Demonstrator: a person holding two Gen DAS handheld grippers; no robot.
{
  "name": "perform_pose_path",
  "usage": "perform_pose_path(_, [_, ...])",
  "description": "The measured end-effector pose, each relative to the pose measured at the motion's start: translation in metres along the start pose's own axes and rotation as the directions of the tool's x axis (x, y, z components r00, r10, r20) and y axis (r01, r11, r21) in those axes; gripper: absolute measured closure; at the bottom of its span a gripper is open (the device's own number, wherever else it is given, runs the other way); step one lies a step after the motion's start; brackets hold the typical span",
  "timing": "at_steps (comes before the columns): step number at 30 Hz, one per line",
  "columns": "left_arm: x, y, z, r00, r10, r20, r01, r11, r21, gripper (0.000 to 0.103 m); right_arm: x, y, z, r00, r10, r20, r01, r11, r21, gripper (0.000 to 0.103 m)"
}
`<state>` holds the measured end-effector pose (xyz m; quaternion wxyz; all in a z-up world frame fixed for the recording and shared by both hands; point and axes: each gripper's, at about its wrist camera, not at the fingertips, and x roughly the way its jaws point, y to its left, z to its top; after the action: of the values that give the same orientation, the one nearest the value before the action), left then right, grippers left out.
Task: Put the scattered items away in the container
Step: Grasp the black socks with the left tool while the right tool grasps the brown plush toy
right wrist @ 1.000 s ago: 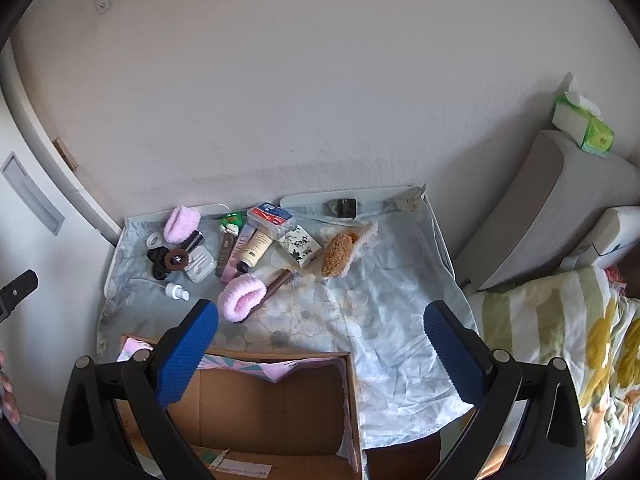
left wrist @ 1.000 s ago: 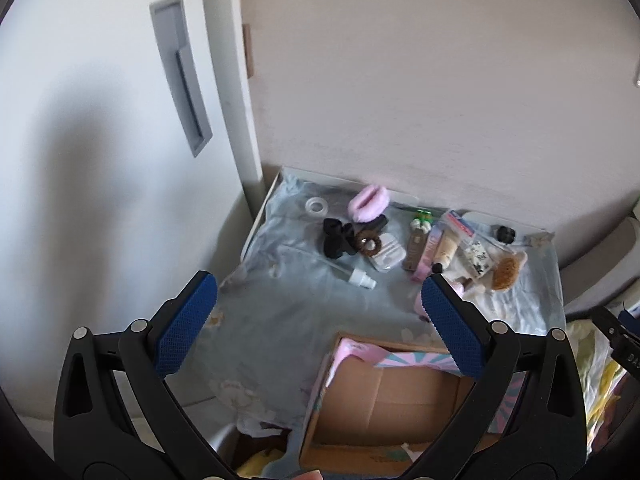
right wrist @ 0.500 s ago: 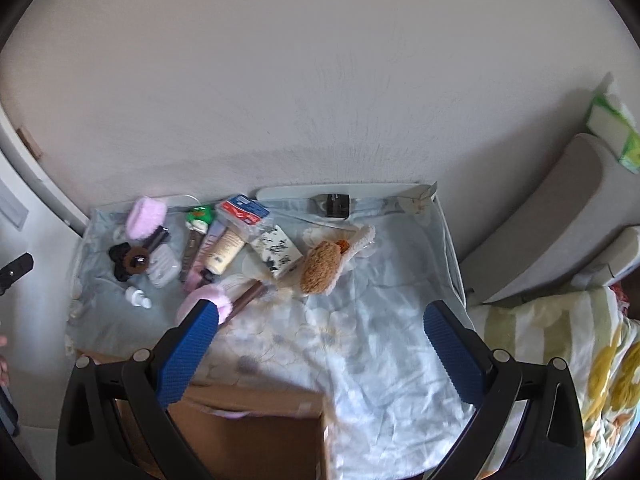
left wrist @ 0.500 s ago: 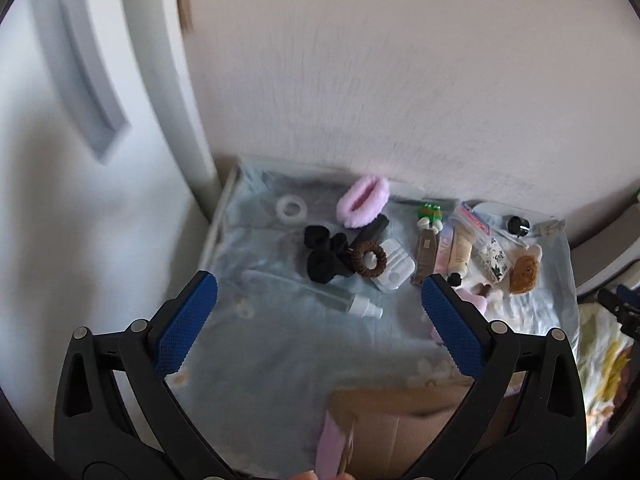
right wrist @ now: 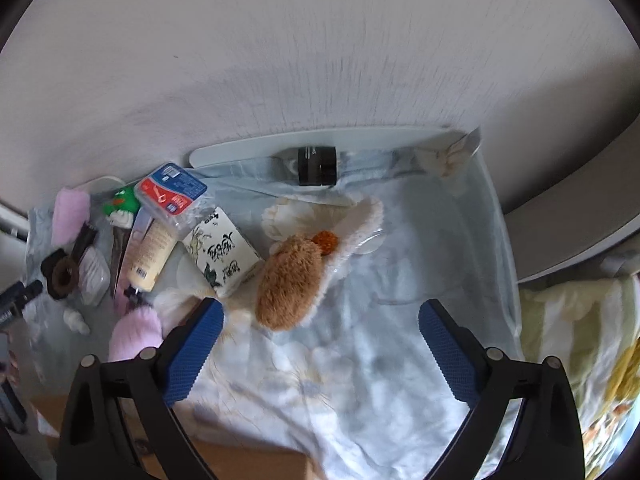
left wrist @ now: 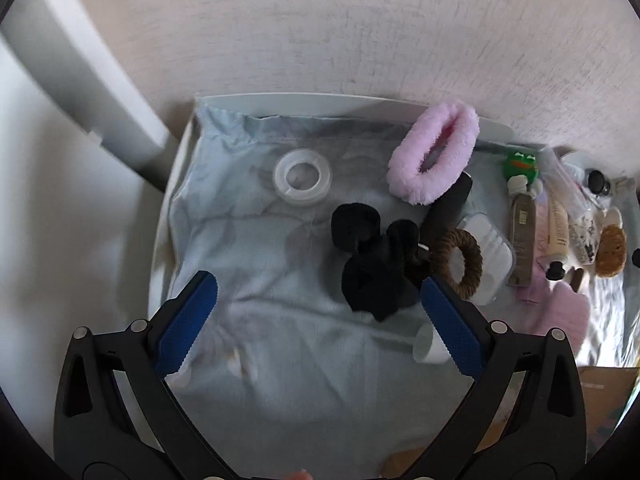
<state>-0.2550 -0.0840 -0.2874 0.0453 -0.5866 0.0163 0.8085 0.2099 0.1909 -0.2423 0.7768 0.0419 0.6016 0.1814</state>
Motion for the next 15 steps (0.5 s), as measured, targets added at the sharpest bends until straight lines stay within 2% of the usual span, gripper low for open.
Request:
perform_pose_path(7, [0.018, -0.014, 0.001, 1.0, -0.011, -0.013, 0.012, 0.997, 0.075, 0.001, 0.02, 0.009, 0.003, 0.999, -0.009, -0.043, 0.009, 1.0, -0.007, 0.013])
perform_pose_path(12, [0.028, -0.016, 0.001, 0.999, -0.041, -0.032, 0.043, 0.997, 0.065, 0.005, 0.029, 0.01, 0.007, 0.998, -0.006, -0.064, 0.006, 1.0, 0.009, 0.014])
perform_pose_path(15, [0.036, -0.017, -0.002, 0.997, -0.036, -0.072, 0.04, 0.998, 0.058, 0.007, 0.034, 0.009, 0.008, 0.997, 0.011, -0.08, -0.009, 1.0, 0.024, 0.015])
